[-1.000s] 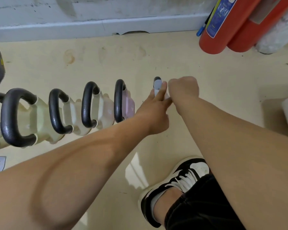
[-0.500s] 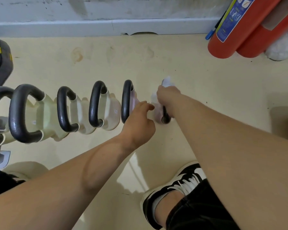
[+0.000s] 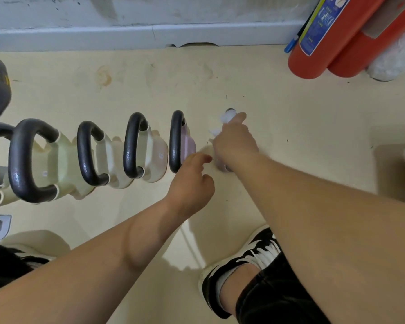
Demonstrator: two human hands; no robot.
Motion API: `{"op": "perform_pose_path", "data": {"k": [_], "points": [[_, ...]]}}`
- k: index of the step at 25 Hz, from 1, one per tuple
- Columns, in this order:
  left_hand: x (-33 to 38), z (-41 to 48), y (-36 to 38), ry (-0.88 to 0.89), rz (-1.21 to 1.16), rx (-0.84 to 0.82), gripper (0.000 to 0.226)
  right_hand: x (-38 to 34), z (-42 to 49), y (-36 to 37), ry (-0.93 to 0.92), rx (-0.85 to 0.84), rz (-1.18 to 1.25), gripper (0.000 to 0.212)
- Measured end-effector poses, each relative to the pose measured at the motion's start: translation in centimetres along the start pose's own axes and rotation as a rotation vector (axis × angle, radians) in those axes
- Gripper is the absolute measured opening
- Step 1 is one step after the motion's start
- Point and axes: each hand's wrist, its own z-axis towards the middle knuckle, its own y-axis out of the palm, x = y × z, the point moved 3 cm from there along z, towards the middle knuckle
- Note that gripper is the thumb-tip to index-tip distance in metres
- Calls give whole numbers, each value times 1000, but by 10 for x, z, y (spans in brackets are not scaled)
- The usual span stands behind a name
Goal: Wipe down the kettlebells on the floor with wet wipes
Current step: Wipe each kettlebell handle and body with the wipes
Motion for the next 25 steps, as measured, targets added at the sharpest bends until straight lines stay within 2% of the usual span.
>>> {"op": "perform_pose_path", "data": {"k": [2, 4, 5, 6, 8, 10, 13, 17, 19, 21, 23, 25], "points": [[0, -6, 0, 10, 2, -2, 53, 21, -34, 7, -229, 173, -336, 84], [-3, -12, 1, 0, -14, -1, 53, 33, -58, 10, -382, 162, -436, 77], [-3, -14, 1, -10, -32, -5, 53, 31, -61, 6, -401, 159, -383, 72], [-3, -16, 2, -27, -46, -14, 53, 27, -62, -2, -372, 174, -290, 66], [-2, -16, 2, -49, -61, -22, 52, 21, -46, -13, -158, 145, -24, 52], [0, -14, 2, -54, -74, -16, 51, 15, -29, -13, 34, -12, 104, 43], [0, -8, 3, -95, -87, -18, 50, 9, -19, -9, 177, -195, 277, 50], [6, 3, 6, -198, -219, -72, 52, -6, 12, -18, 148, -171, 276, 42], [10, 4, 5, -201, -228, -85, 53, -12, 25, -18, 155, -204, 295, 30], [12, 0, 3, -205, -218, -88, 54, -10, 25, -15, 111, -198, 151, 20], [10, -4, 0, -203, -201, -77, 55, 3, 9, -8, 53, -132, 105, 34], [8, -6, -4, -204, -197, -59, 55, 22, -16, 8, -32, 61, 18, 38]]}}
